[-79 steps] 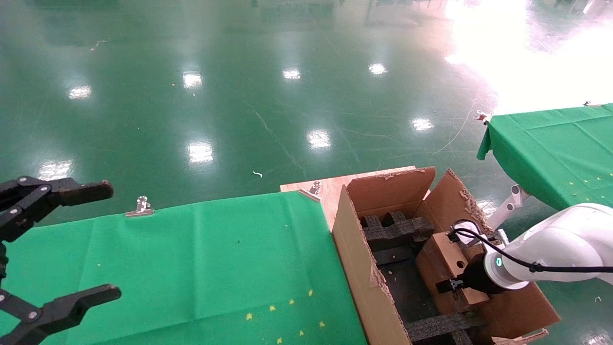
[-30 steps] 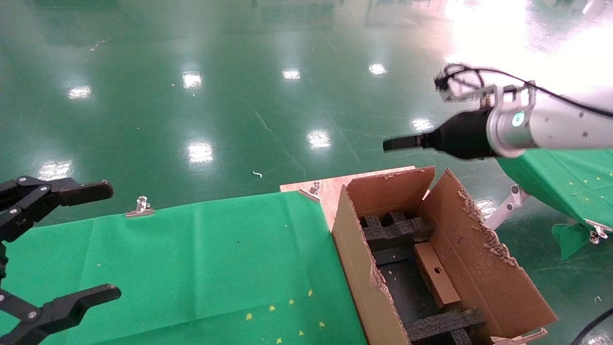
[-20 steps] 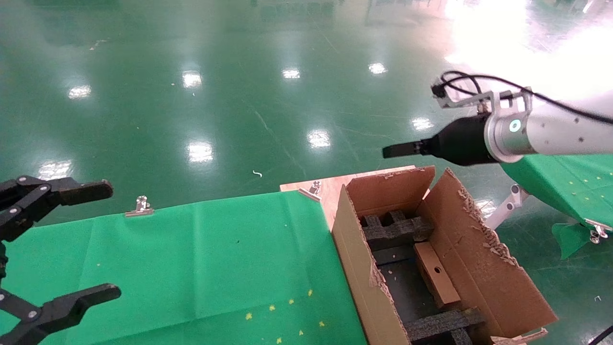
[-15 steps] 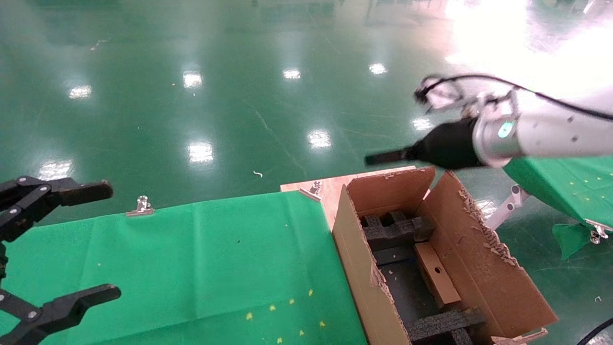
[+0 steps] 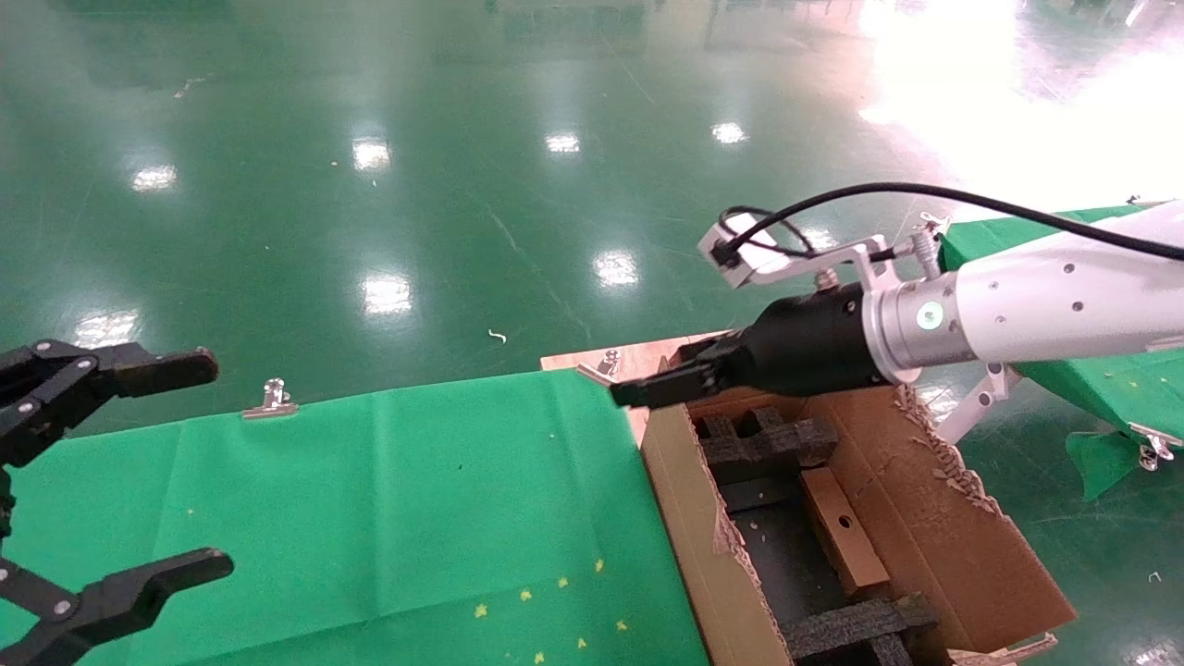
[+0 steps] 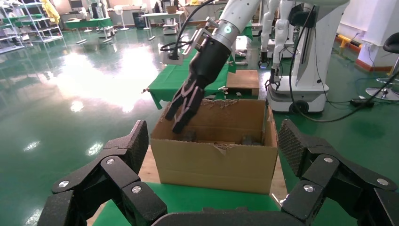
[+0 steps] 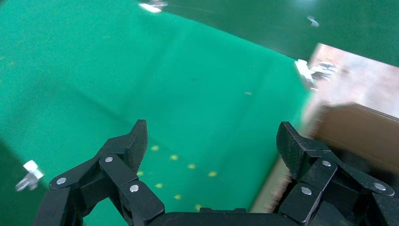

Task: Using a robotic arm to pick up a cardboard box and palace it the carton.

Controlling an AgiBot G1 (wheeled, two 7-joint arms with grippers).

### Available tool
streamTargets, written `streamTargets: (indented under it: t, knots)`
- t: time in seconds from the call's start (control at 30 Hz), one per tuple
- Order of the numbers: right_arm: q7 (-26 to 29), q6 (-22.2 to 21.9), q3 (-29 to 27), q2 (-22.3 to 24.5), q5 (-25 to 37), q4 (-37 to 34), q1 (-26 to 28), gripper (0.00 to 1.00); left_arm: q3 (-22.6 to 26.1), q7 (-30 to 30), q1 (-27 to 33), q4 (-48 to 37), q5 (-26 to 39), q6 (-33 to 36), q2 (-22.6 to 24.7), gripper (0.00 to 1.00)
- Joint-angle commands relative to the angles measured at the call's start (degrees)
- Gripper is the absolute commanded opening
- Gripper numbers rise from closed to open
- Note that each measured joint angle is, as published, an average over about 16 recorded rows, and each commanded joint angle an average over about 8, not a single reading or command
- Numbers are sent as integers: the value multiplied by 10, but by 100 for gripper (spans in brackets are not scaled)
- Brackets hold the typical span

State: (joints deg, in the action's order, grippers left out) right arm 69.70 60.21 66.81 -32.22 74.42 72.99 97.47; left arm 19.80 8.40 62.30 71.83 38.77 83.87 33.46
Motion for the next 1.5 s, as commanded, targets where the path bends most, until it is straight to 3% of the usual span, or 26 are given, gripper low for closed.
streamTargets:
  t: [0.03,1.13,1.3,1.5]
  knots:
    - [-31,13,-27,-1,-17,0,-19,100,0,0,0,0,0,0,0,100]
    - [-542,234,-467,-26,-299,5,-330,100,0,0,0,0,0,0,0,100]
    - [-595,258,-517,-28,-330,6,-364,100,0,0,0,0,0,0,0,100]
    - [-606,267,-534,-30,-342,6,-376,100,0,0,0,0,0,0,0,100]
